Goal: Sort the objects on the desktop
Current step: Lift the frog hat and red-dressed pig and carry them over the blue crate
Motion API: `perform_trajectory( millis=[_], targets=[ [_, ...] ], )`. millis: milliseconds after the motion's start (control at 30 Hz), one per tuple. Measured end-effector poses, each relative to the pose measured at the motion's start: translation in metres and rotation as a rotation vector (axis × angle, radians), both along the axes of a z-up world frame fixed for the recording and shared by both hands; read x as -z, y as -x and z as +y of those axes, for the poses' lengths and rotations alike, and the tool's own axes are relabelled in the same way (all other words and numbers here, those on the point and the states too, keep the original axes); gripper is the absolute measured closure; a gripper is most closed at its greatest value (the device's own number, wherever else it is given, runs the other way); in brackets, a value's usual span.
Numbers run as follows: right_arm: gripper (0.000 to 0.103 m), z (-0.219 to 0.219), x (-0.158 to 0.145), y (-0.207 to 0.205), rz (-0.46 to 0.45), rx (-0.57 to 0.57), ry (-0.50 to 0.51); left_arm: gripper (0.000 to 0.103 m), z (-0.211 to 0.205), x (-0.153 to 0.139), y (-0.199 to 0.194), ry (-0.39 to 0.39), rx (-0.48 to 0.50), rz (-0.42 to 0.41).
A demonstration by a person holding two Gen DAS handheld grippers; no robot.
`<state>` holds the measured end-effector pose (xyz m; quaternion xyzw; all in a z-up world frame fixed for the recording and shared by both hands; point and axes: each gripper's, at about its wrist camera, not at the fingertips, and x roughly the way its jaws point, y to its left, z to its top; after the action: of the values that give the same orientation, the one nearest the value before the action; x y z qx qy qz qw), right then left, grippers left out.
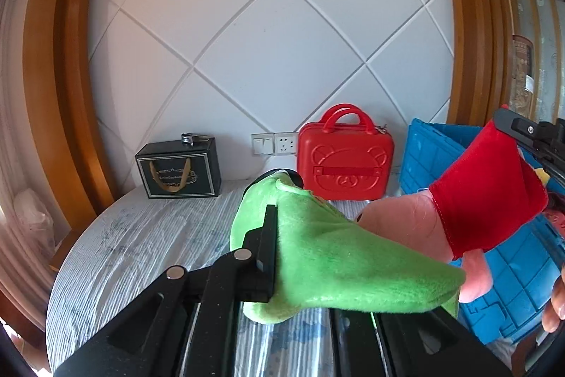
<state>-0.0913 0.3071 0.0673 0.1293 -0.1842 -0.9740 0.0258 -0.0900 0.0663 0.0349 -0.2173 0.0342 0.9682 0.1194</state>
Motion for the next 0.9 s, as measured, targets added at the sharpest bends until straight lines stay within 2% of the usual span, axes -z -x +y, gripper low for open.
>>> perform_trajectory(
  millis=[233,400,533,667,767,900],
  targets=[
    [0.1,0.046,-0.065,-0.08,0.106,0.147,-0.051,0.096,0.085,-0.055,-0.044,-0.028,0.123,0.106],
    [0.1,0.108,-0.112,-0.144,0.186,0.264,-0.107,0.096,0.183,-0.094,-0.088,-0.066,0.226,0.19],
    [0.1,0.174,-0.129,-0.18,0.204,0.279,-0.144,0.096,0.264,-0.111,-0.117,-0.098,0.247,0.234],
    [0.1,0.241,-0.137,-0.194,0.189,0.254,-0.19,0.096,0.334,-0.112,-0.129,-0.111,0.224,0.216],
    [0.1,0.285,-0.133,-0.192,0.168,0.223,-0.201,0.096,0.374,-0.1,-0.131,-0.093,0.186,0.153],
    [0.1,0.335,-0.111,-0.184,0.126,0.189,-0.156,0.096,0.414,-0.073,-0.123,0.002,0.138,0.049]
  ],
)
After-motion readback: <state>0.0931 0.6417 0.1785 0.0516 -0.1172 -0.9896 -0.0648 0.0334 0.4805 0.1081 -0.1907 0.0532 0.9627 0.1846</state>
